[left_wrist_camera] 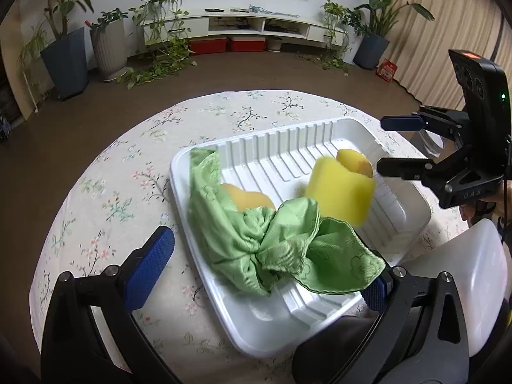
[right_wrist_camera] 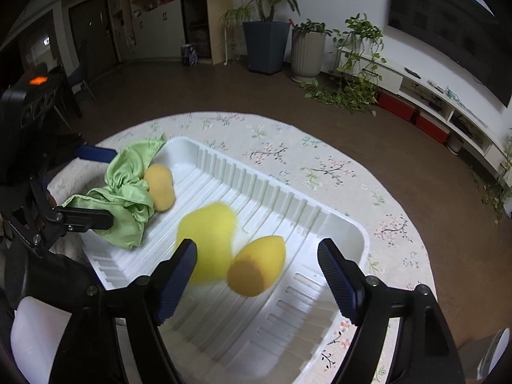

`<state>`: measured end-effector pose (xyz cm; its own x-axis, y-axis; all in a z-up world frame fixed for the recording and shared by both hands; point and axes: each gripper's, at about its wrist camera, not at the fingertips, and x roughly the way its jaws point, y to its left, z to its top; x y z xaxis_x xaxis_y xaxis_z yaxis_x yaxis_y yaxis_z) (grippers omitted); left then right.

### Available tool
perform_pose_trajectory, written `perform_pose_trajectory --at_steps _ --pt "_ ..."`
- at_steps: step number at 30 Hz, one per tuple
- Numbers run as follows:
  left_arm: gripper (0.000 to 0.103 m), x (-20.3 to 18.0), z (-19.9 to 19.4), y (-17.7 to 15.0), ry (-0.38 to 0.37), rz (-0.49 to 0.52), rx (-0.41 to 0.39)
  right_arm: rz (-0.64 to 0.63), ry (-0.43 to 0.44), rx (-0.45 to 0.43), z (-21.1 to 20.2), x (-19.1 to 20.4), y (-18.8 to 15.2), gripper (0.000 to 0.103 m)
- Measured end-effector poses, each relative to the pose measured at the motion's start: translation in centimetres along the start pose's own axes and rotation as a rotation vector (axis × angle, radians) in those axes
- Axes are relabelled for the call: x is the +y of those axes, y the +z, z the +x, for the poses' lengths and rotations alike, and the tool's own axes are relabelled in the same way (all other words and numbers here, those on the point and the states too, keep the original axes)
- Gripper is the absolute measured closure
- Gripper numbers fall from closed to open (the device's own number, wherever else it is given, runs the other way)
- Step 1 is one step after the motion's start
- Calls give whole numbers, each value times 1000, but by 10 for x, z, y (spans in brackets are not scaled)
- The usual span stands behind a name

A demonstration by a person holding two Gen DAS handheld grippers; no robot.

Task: Organize soft objects
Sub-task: 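Lower the cloth and sponge into the tray and open both tools, then withdraw both open tools from the tray back toward the remaining pile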

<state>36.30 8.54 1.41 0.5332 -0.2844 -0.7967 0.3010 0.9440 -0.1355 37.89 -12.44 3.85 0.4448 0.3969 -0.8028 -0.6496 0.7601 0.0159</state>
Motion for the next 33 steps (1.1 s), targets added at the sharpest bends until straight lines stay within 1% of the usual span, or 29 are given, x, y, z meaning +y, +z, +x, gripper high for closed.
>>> perform_pose_trajectory --at_steps 6,8,9,11,13,18,21,25,31,33 --pt "0 8 -14 -7 16 -54 -44 30 -14 -23 -12 -5 -5 18" --pt "0 10 -25 -11 25 -74 -77 44 -12 -34 -19 -6 -8 16" --pt "0 10 -29 -12 22 -83 -90 51 -10 -39 -22 -7 -10 14" --pt "0 10 -39 -17 41 -88 -119 69 -6 -54 -32 -9 -16 9" --pt "0 11 -50 -23 62 -90 -153 81 -6 -63 -41 -12 -20 0" --pt "0 17 -78 -42 111 -135 -211 153 -11 -115 -71 -21 -36 0" --pt "0 14 -94 -57 132 -142 -239 202 -19 -150 -88 -26 -46 0" --pt "0 8 -111 -81 137 -170 -256 258 -32 -187 -111 -26 -67 0" --pt "0 -12 -133 -122 161 -178 -274 333 -41 -214 -134 -14 -107 0" --pt "0 -17 -141 -136 159 -198 -275 361 -42 -222 -140 -10 -119 0"
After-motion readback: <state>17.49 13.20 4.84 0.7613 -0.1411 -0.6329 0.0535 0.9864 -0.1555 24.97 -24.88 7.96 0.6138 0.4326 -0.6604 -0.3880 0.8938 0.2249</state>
